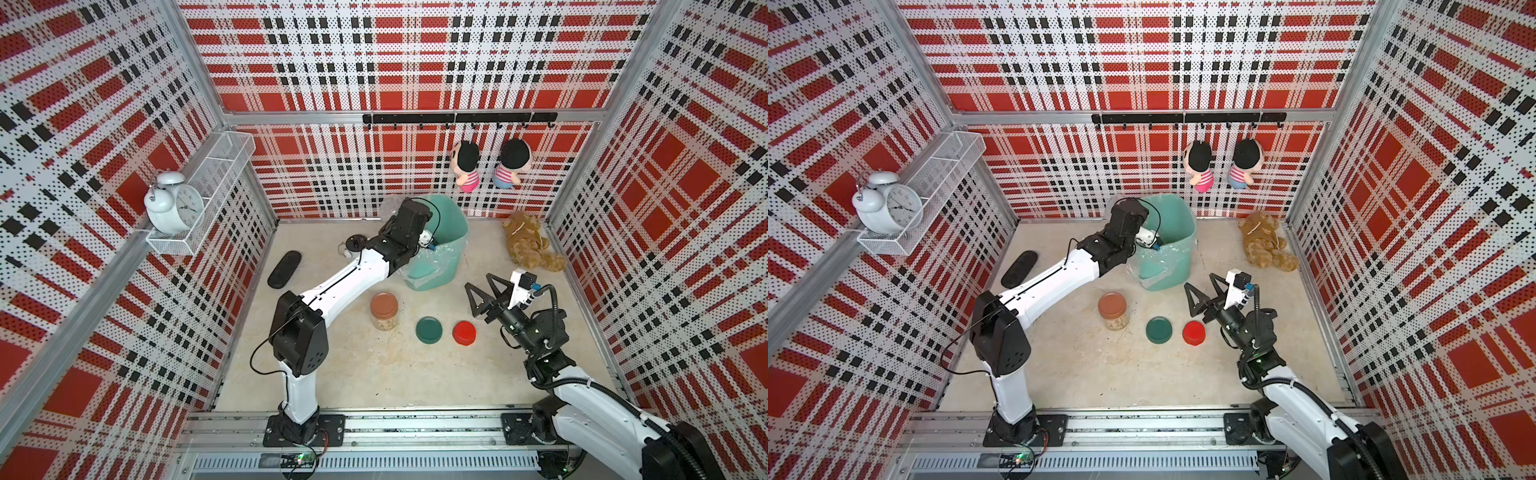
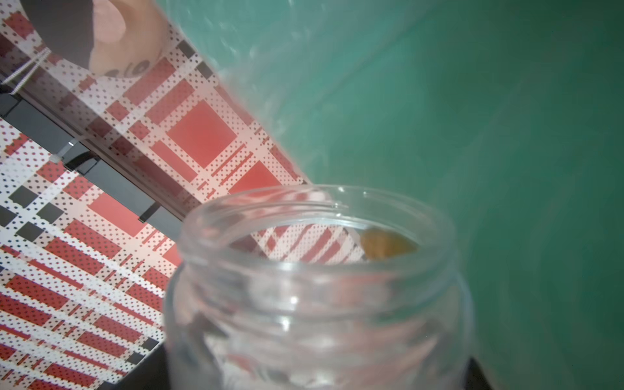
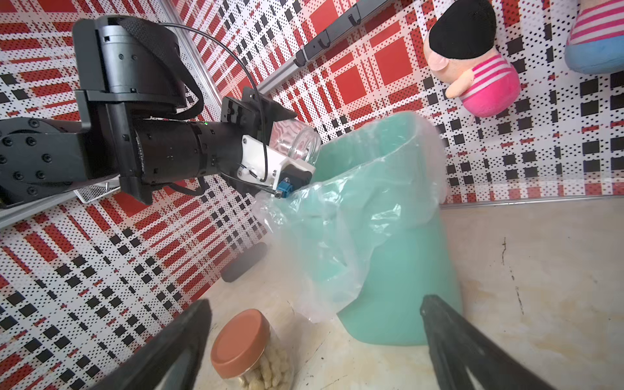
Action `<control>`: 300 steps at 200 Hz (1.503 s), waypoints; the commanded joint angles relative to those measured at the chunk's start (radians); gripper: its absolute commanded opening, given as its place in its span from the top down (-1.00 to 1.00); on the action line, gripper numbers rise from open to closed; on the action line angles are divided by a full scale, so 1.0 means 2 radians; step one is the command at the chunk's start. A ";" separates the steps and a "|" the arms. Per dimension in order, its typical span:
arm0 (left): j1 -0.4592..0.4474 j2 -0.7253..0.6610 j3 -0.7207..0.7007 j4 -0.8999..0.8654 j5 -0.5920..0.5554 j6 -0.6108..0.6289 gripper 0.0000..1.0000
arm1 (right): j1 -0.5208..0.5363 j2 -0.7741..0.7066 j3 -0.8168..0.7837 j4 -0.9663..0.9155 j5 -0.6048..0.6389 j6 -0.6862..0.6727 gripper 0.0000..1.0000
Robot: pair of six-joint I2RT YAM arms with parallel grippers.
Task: Empty moldy peanuts from jars
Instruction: Pour the moldy peanuts from the jar into the trash bin.
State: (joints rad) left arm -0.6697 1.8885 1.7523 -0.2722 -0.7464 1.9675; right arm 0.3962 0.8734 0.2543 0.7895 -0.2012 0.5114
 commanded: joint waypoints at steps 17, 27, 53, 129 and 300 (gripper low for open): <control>0.006 0.030 0.120 -0.064 0.015 -0.013 1.00 | -0.005 -0.015 0.004 -0.009 0.011 -0.015 -1.00; 0.004 0.035 0.149 -0.064 0.024 -0.014 1.00 | -0.005 -0.008 0.004 -0.001 0.009 -0.011 -1.00; 0.001 0.039 0.195 -0.084 0.067 -0.064 1.00 | -0.005 0.007 0.002 0.020 -0.004 0.003 -0.99; -0.007 0.016 0.086 0.016 -0.016 0.065 1.00 | -0.005 0.002 0.002 0.013 -0.003 0.000 -1.00; 0.012 -0.021 0.007 -0.070 -0.006 -0.062 1.00 | -0.005 0.001 -0.003 0.016 0.000 0.000 -1.00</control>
State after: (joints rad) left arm -0.6743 1.8336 1.7397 -0.3271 -0.7742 1.9335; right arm 0.3962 0.9051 0.2531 0.8257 -0.2062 0.5209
